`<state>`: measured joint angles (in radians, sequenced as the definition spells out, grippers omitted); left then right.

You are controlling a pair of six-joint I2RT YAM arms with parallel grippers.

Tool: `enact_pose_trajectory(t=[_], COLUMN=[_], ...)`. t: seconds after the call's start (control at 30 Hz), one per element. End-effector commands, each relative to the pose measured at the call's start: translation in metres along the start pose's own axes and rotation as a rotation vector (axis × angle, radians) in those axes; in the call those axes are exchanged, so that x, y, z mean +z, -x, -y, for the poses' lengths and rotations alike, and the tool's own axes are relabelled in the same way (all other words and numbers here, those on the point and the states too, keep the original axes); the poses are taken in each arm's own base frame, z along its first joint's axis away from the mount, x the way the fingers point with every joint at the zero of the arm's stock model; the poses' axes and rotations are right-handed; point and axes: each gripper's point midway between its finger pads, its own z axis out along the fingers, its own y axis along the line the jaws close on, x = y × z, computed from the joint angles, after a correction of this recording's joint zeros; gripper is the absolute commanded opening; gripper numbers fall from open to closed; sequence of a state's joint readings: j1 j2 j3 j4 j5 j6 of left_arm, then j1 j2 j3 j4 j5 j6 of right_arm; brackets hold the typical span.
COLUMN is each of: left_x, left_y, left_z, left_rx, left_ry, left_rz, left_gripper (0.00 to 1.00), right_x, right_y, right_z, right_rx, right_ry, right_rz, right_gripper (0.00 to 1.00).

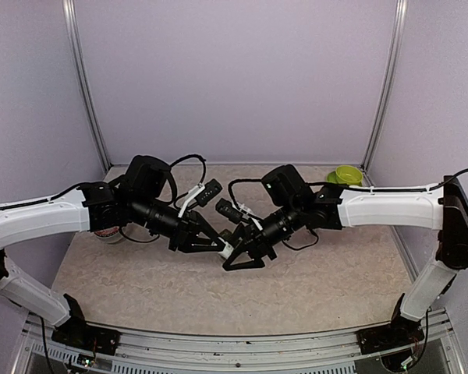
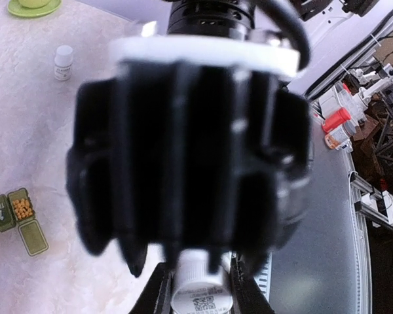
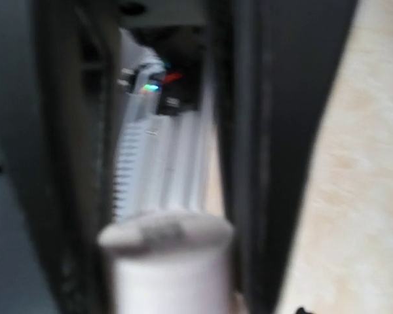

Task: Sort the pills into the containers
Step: Adjust the pill bottle.

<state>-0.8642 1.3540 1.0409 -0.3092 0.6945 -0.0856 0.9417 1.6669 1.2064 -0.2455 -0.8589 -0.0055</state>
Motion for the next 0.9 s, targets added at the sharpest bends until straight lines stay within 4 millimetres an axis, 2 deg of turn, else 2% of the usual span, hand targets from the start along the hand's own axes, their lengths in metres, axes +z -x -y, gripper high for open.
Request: enact_pose_trajectory(t=[0.0, 0.17, 0.6, 0.7, 0.87], left_x=[0.001, 0.001, 0.005, 0.005, 0.006], left_y=[0.007, 0.008, 0.009, 0.008, 0.006], left_z=[-0.011, -0.01, -0.007, -0.007, -0.009], left_rx=[-0.05, -0.053, -0.044, -0.044, -0.052], left_ry=[0.045, 0.041, 0.023, 0.023, 0.027], left_rz=[0.002, 0.004, 0.005, 0.004, 0.0], left_gripper=[0.13, 0.13, 0.13, 0.13, 0.13], right_x=[-0.022, -0.024, 0.0, 0.003, 0.008], right_y=[0.011, 0.009, 0.009, 0.01, 0.009], right_z=[0.015, 0.014, 0.005, 0.006, 0.006], right_rx=[-0.104, -0.136, -0.105, -0.098, -0.086], right_ry=[-0.213, -0.231, -0.085, -0.073, -0.054], right_rz=[-0.002, 0.001, 0.001, 0.0, -0.006], right_gripper=[0.65, 0.68, 0.64, 0.56, 0.28])
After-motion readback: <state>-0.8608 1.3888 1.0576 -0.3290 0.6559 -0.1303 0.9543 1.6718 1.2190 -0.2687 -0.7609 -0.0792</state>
